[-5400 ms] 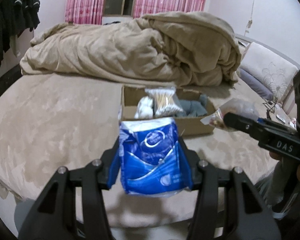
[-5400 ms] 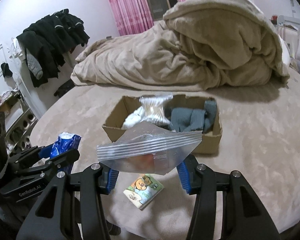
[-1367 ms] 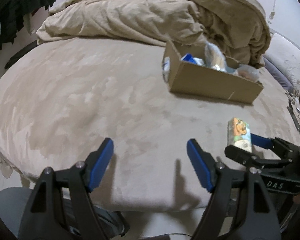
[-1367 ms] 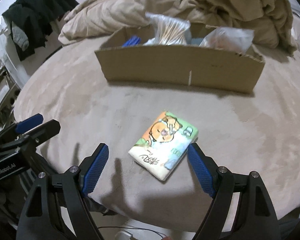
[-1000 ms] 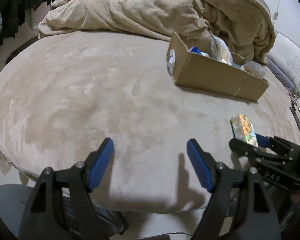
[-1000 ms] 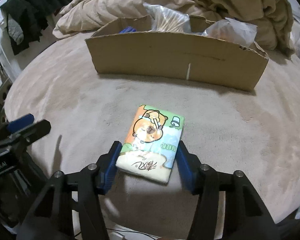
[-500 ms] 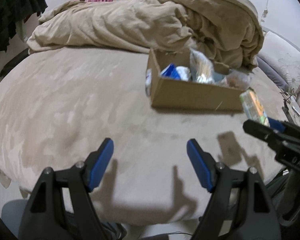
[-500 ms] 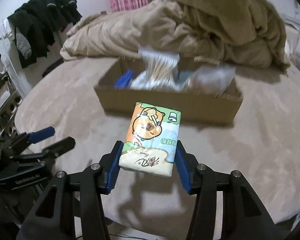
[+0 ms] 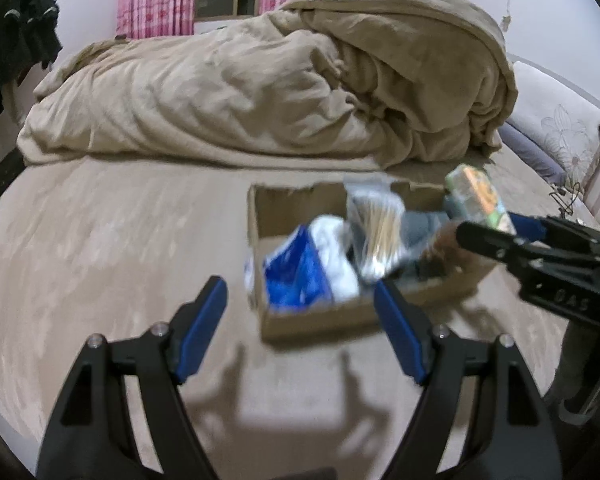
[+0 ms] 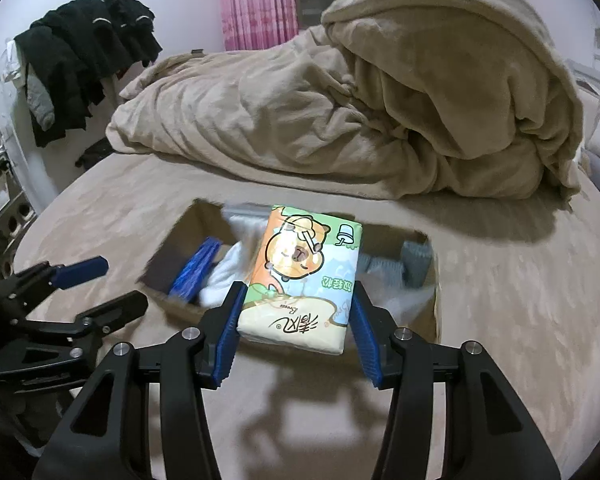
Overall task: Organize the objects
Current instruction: 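Lower the tissue pack into the box and open the right tool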
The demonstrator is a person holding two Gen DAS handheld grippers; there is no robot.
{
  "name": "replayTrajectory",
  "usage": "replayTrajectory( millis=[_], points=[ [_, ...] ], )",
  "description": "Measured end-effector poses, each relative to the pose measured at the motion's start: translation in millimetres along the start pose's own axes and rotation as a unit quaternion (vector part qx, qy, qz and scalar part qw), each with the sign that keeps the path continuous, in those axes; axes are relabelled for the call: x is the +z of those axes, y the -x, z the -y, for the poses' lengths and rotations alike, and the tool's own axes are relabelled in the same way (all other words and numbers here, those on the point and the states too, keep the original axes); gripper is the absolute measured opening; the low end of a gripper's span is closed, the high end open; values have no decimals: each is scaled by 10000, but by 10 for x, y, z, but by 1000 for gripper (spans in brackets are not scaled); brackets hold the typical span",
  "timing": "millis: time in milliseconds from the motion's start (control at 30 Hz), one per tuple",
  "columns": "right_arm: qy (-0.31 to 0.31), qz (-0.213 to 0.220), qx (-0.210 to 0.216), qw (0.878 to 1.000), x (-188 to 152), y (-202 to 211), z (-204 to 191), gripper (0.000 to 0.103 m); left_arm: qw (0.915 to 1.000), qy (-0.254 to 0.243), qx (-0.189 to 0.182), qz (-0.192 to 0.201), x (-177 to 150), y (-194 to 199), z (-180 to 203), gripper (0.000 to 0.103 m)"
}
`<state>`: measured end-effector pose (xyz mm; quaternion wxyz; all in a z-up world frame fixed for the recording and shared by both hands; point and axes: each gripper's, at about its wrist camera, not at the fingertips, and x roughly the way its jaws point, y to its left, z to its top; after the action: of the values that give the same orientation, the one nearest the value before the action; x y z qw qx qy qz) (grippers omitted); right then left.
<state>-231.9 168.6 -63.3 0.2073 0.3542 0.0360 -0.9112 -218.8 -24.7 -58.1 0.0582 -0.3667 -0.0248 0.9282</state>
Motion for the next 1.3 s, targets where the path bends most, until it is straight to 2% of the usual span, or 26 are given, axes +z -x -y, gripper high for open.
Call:
replayTrajectory(
  millis=[300, 567, 633, 733, 867, 1100, 1300],
  points=[
    [-73, -236, -70, 9997, 255, -532, 247, 53, 9999, 125, 42, -42, 291, -507, 15, 77],
    [-54, -491, -129, 9987, 186, -852, 298, 53, 9988, 274, 153, -363, 190, -837, -100, 77],
    [-76, -445, -193, 9988, 178, -835, 315, 60, 9986, 348, 162, -353, 172, -830, -137, 77],
    [-136, -312, -241, 9991, 175, -766, 324, 74, 9988, 364, 189, -274, 151, -761, -152, 77],
    [-50, -73, -298, 9995, 158, -584, 256, 80, 9991, 322, 202, -173, 110, -574, -130, 77],
    [28, 247, -214, 9995, 82, -101, 22, 81, 9987, 399, 258, 208, 10, 22, -62, 77],
    [-78, 403, -56, 9991, -98, 410, -165, 81, 9982, 535, 198, 177, -354, 531, 11, 77]
  ],
)
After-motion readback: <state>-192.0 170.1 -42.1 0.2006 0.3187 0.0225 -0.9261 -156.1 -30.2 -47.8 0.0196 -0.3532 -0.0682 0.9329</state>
